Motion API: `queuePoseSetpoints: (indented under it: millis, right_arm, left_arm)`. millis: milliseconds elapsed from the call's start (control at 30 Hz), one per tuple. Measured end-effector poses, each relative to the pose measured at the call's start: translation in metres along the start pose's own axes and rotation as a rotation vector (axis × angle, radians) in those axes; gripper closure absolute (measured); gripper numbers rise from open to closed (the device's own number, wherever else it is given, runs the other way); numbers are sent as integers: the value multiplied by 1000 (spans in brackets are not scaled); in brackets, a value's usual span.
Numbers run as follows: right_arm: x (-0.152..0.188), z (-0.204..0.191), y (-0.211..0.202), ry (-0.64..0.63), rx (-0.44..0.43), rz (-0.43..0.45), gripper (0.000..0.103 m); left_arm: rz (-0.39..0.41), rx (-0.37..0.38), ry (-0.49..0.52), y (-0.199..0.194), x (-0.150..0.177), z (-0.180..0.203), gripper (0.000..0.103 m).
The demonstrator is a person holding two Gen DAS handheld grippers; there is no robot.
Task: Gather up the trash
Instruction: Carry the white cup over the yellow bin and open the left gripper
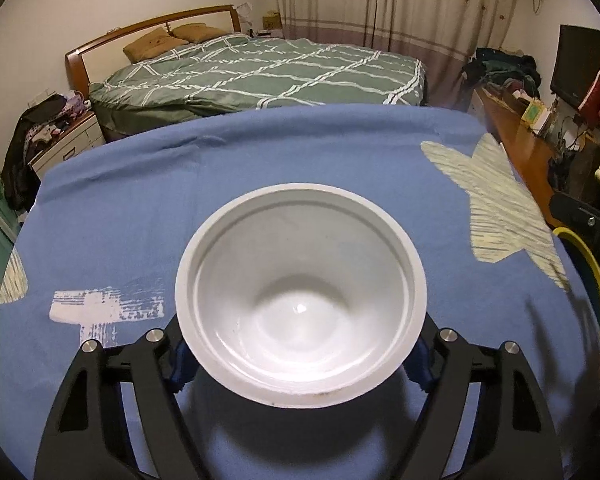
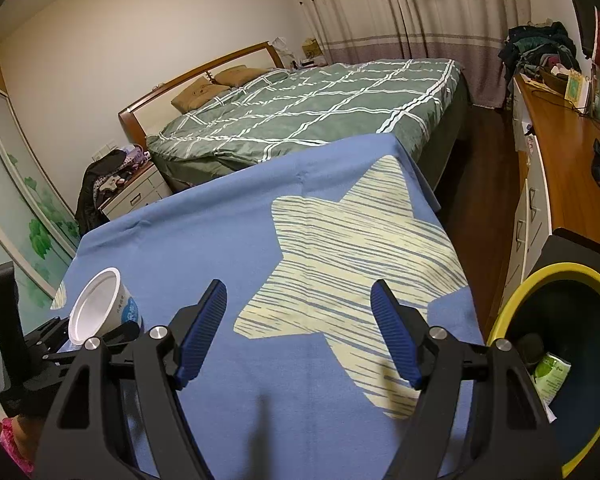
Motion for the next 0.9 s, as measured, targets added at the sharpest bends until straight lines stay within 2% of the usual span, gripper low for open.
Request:
queuePoseSetpoints:
  millis: [133, 233, 367, 433, 700, 833, 900]
  right_arm:
    - [-2, 4, -3, -15, 31, 19, 32]
    - [-4, 13, -8, -54, 125, 41, 33]
    - [0, 38, -36, -29, 168, 65, 33]
    - [9, 56, -60, -32, 205, 103, 33]
    - [72, 155, -156, 57, 251, 129, 32]
    - [100, 198, -188, 85, 334, 117, 32]
    - [108, 210, -197, 110, 342, 112, 32]
  left_arm:
    - [38, 24, 33, -22, -3, 17, 25]
    - [58, 63, 78, -42, -6, 43, 25]
    - [59, 111, 146, -55, -3, 79, 25]
    - [40, 139, 181, -54, -1, 102, 25]
    - [-4, 288, 319, -46, 3, 213, 25]
    - [-40, 348, 382, -29, 2, 273, 25]
    - [-63, 371, 413, -17, 2, 302, 25]
Point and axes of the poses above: each gripper's, at about its wrist camera, not at the fingertips, and y roughly the way its jaws point, z to its right, x to its underside, the point moved 9 cm from there along y, roughly the way its jaws point, and after that the axes turned 10 degrees about x, right-handed, at the moved point
